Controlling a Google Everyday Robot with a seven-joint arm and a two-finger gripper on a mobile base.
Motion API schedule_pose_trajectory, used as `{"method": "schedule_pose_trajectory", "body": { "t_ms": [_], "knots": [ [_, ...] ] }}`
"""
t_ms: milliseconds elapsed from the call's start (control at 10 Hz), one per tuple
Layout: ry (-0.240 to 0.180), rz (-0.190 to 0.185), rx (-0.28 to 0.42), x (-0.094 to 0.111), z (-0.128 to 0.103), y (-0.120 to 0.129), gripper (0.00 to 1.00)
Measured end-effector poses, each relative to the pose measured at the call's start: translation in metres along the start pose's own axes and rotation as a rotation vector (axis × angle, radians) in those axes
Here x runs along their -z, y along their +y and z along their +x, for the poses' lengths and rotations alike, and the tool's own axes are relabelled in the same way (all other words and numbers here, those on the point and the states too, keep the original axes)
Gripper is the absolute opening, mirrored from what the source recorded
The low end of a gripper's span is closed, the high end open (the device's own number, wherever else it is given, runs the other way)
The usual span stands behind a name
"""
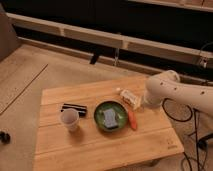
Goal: Drag the pepper across the table
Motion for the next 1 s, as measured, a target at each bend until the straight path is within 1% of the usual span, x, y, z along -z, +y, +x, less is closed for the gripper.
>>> {"method": "schedule_pose_trajectory", "body": {
  "t_ms": [100, 200, 400, 500, 700, 1000],
  "knots": [
    [0.018, 0.0, -0.019, -0.011, -0.001, -0.006, 0.65],
    [0.035, -0.003, -0.021, -0.022, -0.003, -0.008, 0.65],
    [0.081, -0.024, -0.03, -0.048, -0.005, -0.009, 0.65],
    [0.097, -0.034, -0.03, -0.056, -0.005, -0.008, 0.65],
    [0.144, -0.055, -0.018, -0.075, -0.003, 0.0, 0.65],
    [0.176, -0.097, -0.015, -0.09, -0.006, 0.013, 0.65]
  ]
}}
